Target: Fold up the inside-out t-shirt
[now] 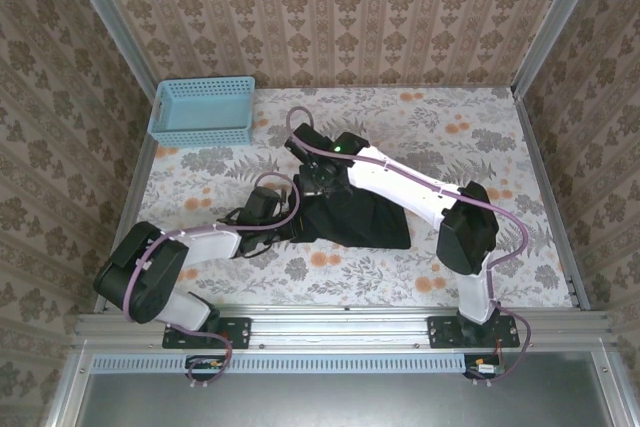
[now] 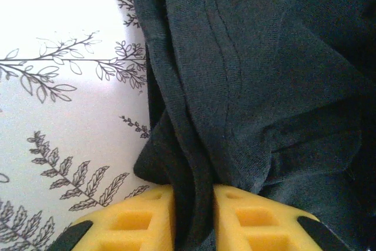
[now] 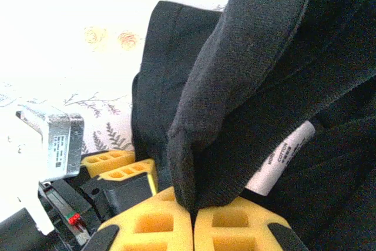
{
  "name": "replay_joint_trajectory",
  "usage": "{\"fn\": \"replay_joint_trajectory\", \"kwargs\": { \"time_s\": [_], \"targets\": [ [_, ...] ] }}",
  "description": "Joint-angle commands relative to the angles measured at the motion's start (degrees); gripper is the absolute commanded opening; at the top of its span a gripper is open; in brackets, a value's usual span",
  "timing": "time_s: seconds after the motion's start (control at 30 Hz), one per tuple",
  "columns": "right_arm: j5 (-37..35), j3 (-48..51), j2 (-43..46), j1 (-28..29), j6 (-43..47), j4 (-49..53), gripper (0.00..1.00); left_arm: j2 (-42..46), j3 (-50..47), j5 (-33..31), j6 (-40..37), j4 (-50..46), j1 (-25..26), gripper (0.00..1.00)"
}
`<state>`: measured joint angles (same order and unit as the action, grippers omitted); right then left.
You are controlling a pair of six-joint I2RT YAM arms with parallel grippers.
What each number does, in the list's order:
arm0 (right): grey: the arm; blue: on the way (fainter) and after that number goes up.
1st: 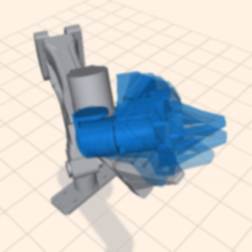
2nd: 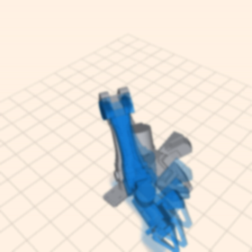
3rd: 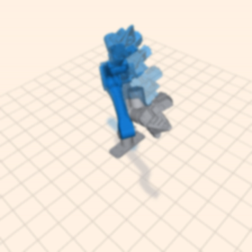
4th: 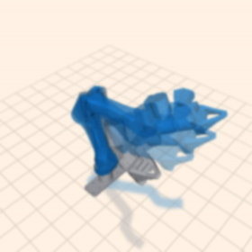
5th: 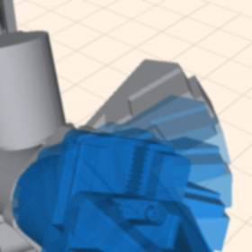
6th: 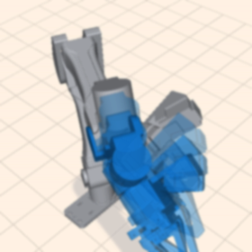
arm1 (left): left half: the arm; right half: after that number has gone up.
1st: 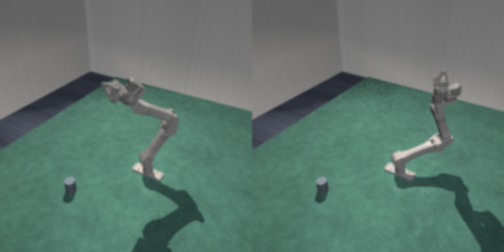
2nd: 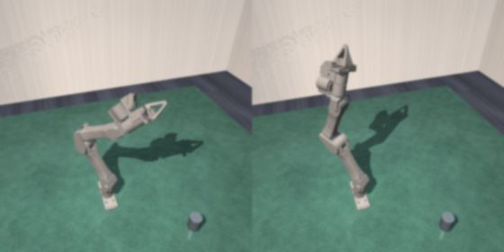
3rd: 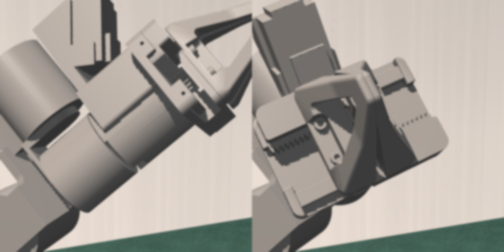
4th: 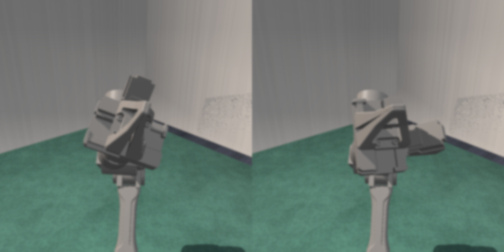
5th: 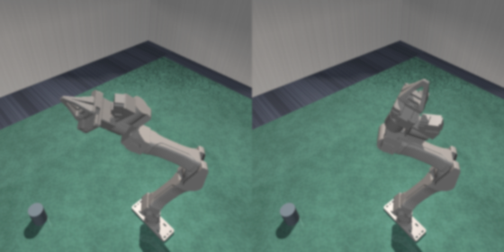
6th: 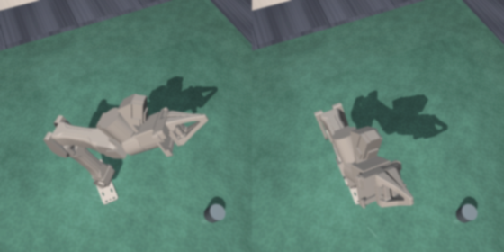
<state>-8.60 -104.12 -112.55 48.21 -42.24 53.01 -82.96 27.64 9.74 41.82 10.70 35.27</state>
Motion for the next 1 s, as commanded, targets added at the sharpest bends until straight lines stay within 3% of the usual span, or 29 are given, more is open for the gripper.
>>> {"fn": "replay_joint_trajectory", "kwargs": {
  "time_s": [0.0,0.1,0.17,0.3,0.5,0.67,0.8,0.97],
  "targets": [
    [3.3,-1.3,-2.4,0.5,-1.0,-2.2,0.04,2.5,-2.4,-2.5,1.6,-2.5,-0.1,0.24],
    [5.6,-1.5,-2.9,0.7,-0.4,-3.1,0.23,6.2,-3.6,-5.0,2.4,-5.0,-1.0,0.27],
    [6.9,-2.6,-2.0,0.3,1.3,-1.8,0.43,10.0,-4.1,-8.0,3.4,-9.5,-2.0,0.35],
    [1.0,-0.9,5.3,-0.4,5.2,0.2,0.64,19.4,-3.7,-14.3,3.1,-20.0,-3.2,0.46],
    [-4.2,11.9,17.1,-7.2,9.0,-2.1,0.69,24.3,2.8,-15.8,-0.4,-29.3,-2.6,0.53],
    [-1.1,24.1,21.4,-14.0,8.8,-6.8,0.69,16.0,13.3,-16.8,-1.8,-31.7,5.2,0.58],
    [-1.3,28.9,22.6,-15.5,7.9,-8.0,0.69,7.7,21.3,-19.3,-2.4,-33.3,11.6,0.66],
    [-1.2,31.8,23.7,-16.2,7.4,-8.9,0.69,-2.2,28.4,-19.7,-3.1,-33.6,15.8,0.66]
  ]
}}
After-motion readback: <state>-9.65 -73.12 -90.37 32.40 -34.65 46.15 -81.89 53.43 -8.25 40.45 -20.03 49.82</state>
